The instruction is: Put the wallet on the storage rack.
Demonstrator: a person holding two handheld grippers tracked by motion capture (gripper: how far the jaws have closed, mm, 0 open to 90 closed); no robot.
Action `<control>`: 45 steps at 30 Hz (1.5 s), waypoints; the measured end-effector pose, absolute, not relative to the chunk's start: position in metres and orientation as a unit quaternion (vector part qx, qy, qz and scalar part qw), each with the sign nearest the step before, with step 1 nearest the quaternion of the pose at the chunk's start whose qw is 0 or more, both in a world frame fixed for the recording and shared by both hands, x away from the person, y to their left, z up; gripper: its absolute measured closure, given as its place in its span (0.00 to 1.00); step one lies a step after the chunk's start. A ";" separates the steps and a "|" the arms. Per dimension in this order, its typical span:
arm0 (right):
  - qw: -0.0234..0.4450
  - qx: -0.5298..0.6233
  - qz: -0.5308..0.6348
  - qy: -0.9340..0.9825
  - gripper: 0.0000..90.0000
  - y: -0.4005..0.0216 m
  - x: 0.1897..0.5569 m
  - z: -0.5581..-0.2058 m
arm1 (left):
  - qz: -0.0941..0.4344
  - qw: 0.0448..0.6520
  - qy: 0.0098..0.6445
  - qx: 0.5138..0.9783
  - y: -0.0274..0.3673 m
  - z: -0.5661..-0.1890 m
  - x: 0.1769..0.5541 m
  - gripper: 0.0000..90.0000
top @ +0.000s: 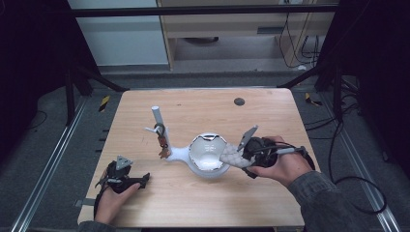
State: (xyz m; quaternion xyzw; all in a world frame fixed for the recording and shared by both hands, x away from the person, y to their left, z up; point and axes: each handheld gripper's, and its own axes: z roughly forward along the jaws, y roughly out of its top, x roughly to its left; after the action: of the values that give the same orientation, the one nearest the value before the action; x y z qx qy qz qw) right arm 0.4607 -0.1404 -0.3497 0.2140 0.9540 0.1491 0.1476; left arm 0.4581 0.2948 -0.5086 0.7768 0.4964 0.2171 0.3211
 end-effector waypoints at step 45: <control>0.112 0.185 0.111 0.970 0.36 -0.067 0.491 -0.362 | 0.216 0.322 0.494 0.778 0.295 -0.509 0.458 0.00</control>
State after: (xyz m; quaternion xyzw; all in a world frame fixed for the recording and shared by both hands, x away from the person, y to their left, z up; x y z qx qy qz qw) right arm 0.4909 -0.0670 -0.3619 0.1852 0.9699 0.1108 0.1124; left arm 0.4584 0.2948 -0.5087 0.7782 0.4939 0.2165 0.3219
